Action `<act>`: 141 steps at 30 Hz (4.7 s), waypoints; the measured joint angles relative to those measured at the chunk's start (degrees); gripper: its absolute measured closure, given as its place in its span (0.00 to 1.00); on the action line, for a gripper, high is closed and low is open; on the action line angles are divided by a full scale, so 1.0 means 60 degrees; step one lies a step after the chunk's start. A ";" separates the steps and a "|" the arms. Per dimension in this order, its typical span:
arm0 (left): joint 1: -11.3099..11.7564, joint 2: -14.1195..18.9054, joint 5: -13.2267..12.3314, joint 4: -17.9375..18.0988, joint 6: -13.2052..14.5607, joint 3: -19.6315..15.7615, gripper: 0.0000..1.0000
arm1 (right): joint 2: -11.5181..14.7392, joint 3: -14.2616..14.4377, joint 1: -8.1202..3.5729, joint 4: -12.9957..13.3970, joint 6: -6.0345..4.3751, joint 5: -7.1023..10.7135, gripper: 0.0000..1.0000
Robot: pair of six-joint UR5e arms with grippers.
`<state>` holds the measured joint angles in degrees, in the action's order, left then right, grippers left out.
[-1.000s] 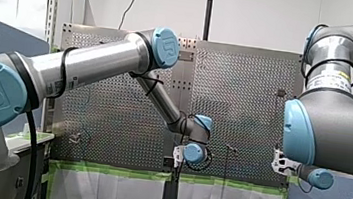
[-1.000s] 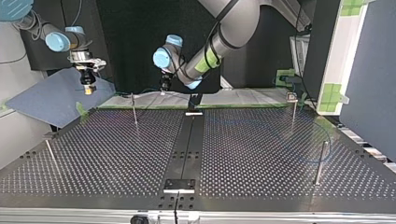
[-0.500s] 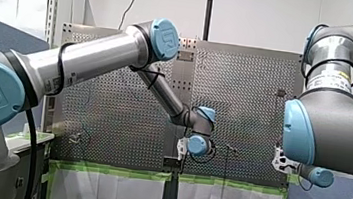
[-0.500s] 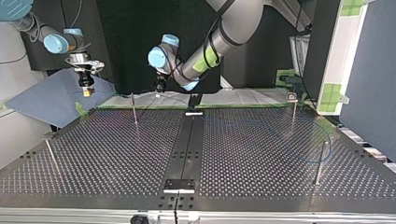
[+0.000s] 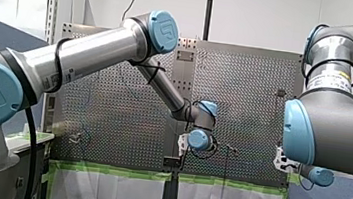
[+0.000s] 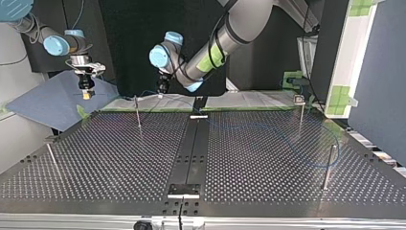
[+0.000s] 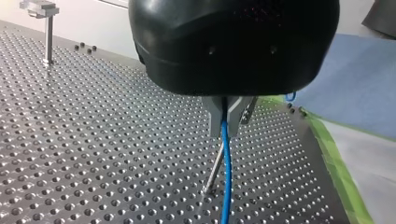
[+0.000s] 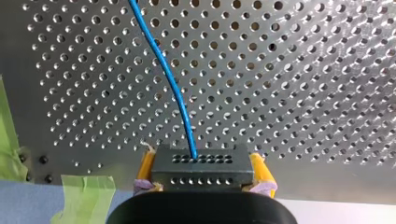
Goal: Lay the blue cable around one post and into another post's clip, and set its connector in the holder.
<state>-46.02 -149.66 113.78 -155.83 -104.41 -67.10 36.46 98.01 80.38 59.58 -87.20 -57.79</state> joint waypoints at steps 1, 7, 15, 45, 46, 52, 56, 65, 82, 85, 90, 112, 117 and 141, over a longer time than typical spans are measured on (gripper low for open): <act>-0.0014 0.0022 0.0000 -0.0004 0.0000 -0.0015 1.00 | 0.0003 0.0001 -0.0007 -0.0051 0.0052 -0.0049 0.81; -0.0096 0.0232 -0.0004 -0.0017 0.0000 -0.0074 1.00 | 0.0045 0.0004 -0.0072 -0.0508 0.0513 -0.0137 0.81; -0.0200 0.0547 0.0003 -0.0173 0.0004 -0.0110 1.00 | 0.0223 0.0016 -0.0157 -0.1139 0.1185 0.0211 0.81; 0.0357 0.0583 -0.0066 -0.0109 -0.0292 -0.0260 1.00 | 0.0876 0.0051 -0.0206 -0.1405 0.0983 0.0059 0.81; 0.0376 0.0584 -0.0096 -0.0085 -0.0282 -0.0313 1.00 | 0.0876 0.0051 -0.0194 -0.1386 0.0964 0.0046 0.81; 0.0504 0.0579 -0.0327 0.0264 -0.0280 -0.0742 1.00 | 0.0876 0.0051 -0.0117 -0.1282 0.0874 0.0011 0.81; 0.0589 0.0571 -0.0481 0.0511 -0.0271 -0.0930 1.00 | 0.0875 0.0051 -0.0054 -0.1242 0.0837 0.0004 0.81; 0.0687 0.0418 -0.0829 0.0561 -0.0290 -0.0963 1.00 | 0.0874 0.0051 0.0055 -0.1105 0.0580 -0.0093 0.81; 0.1074 0.0243 -0.1159 0.0669 -0.0494 -0.0692 1.00 | 0.0864 0.0051 0.0173 -0.0524 -0.0312 -0.0508 0.81; 0.1143 0.0238 -0.1283 0.0676 -0.0502 -0.0671 1.00 | 0.0861 0.0051 0.0202 -0.0432 -0.0429 -0.0635 0.81; 0.1269 0.0151 -0.1480 0.0661 -0.0516 -0.0645 1.00 | 0.0847 0.0051 0.0252 -0.0312 -0.0584 -0.0713 0.81; 0.1359 -0.0375 -0.2233 0.0679 -0.0754 -0.0386 1.00 | 0.0632 0.0048 0.0447 0.0030 -0.0856 -0.1058 0.81; 0.1421 -0.0379 -0.2310 0.0776 -0.0870 -0.0371 1.00 | 0.0623 0.0040 0.0434 0.0247 -0.1084 -0.1130 0.81; 0.1666 -0.0854 -0.2413 0.0486 -0.0921 0.0287 1.00 | 0.0131 -0.0270 0.0487 0.0339 -0.1247 -0.1411 0.81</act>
<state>-36.03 -154.79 99.30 -152.91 -109.94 -65.38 37.25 96.39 83.31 61.61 -94.68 -66.26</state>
